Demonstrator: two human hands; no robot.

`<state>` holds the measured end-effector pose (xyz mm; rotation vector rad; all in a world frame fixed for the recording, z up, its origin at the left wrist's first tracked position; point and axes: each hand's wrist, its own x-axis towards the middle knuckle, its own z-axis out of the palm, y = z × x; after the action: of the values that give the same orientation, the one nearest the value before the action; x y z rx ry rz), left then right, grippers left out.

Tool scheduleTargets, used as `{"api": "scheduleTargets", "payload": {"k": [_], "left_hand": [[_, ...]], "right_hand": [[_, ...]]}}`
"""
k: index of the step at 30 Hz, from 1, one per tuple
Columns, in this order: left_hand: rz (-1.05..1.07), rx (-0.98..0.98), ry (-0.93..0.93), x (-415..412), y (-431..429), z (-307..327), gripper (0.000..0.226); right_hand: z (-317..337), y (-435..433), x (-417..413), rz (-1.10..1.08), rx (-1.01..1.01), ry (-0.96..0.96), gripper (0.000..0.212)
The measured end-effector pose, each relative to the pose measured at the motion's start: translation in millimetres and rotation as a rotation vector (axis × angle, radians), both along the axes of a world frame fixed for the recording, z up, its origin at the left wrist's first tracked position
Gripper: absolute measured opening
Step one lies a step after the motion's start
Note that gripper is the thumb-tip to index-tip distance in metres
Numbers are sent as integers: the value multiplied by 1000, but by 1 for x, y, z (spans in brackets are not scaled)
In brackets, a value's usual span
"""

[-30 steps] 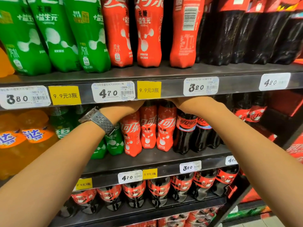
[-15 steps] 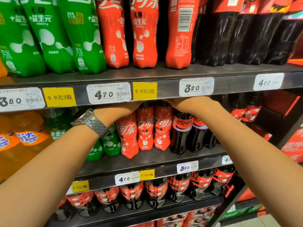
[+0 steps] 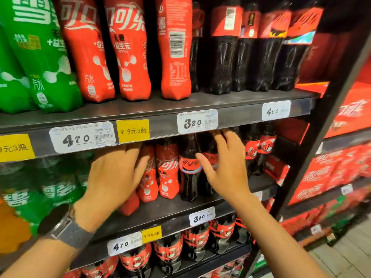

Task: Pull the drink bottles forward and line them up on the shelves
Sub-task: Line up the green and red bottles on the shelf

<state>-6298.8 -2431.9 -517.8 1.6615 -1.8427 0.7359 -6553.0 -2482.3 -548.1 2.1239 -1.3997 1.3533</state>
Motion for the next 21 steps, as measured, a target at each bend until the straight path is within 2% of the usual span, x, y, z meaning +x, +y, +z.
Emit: {"api": "scheduleTargets", "payload": {"k": [1, 2, 3, 6, 9, 11, 14, 21], "left_hand": [[-125, -88, -8, -13, 7, -17, 31], [-274, -45, 58, -26, 11, -32, 30], [-386, 62, 209, -41, 13, -48, 32], [-406, 327, 675, -78, 9, -91, 47], [-346, 429, 992, -100, -6, -111, 59], [-291, 422, 1024, -105, -14, -113, 61], [-213, 351, 932, -112, -19, -116, 63], [-135, 300, 860, -114, -30, -125, 59]], "right_hand": [[-16, 4, -13, -15, -2, -107, 57], [-33, 4, -26, -40, 12, -196, 56], [-48, 3, -40, -72, 44, -268, 57], [-78, -10, -78, -183, 208, -453, 61], [-87, -29, -113, -255, 381, -676, 62], [-87, -43, -130, -276, 462, -753, 62], [-86, -62, -144, -260, 543, -795, 62], [-95, -89, -154, -114, 656, -877, 69]]}}
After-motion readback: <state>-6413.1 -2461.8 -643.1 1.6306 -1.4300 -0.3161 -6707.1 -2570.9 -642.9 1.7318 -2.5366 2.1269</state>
